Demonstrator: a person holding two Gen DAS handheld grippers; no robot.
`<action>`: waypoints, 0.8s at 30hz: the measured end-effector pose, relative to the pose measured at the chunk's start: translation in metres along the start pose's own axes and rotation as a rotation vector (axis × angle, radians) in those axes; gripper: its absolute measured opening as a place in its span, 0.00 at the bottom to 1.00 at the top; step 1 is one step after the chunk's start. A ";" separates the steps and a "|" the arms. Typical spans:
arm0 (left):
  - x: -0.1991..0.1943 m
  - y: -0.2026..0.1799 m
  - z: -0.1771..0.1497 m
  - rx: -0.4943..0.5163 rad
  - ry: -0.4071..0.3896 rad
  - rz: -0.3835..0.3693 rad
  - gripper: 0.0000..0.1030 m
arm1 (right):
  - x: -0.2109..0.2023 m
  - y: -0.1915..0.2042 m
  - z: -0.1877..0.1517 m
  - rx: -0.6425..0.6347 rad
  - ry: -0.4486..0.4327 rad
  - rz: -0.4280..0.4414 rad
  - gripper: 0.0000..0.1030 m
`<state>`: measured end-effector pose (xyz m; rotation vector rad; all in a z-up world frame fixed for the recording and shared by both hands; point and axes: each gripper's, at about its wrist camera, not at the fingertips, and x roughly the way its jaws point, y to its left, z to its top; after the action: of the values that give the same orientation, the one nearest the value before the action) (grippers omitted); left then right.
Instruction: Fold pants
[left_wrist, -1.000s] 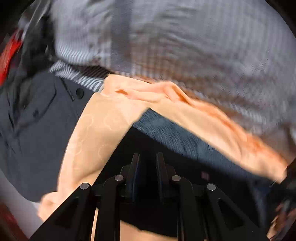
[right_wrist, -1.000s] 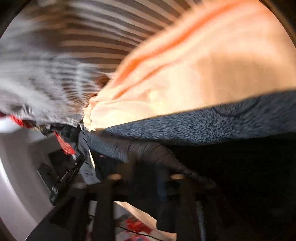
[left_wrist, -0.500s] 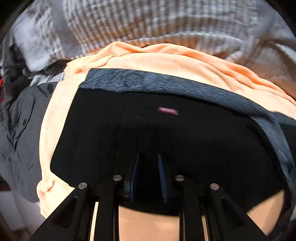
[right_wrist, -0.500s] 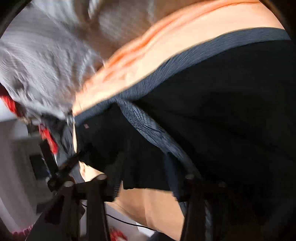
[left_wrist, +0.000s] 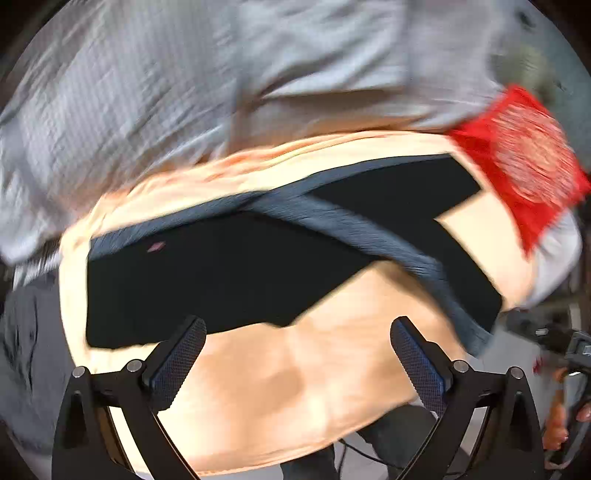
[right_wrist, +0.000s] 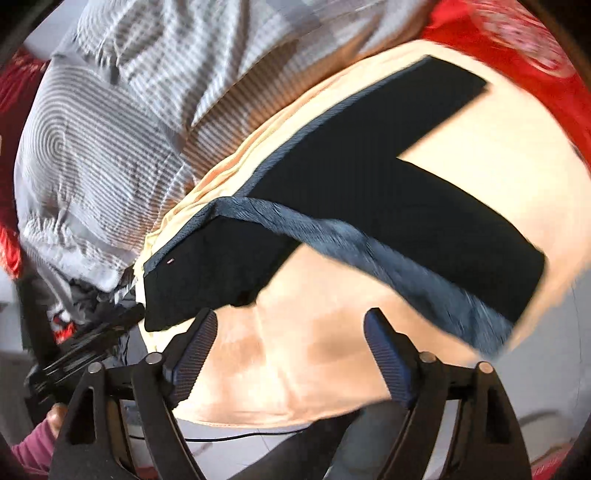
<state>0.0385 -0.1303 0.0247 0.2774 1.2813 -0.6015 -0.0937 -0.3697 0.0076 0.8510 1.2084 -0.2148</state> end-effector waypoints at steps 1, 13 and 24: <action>-0.008 -0.017 0.001 0.038 0.011 -0.011 0.98 | -0.012 -0.001 -0.008 0.011 -0.011 -0.002 0.83; -0.047 -0.082 -0.006 0.026 0.018 -0.072 0.98 | -0.110 -0.007 -0.022 -0.126 -0.106 -0.074 1.00; -0.052 -0.153 -0.026 -0.134 0.021 -0.041 0.98 | -0.149 -0.083 -0.008 -0.155 -0.013 -0.070 1.00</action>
<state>-0.0771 -0.2275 0.0873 0.1468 1.3438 -0.5461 -0.2030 -0.4634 0.0999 0.6730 1.2274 -0.1803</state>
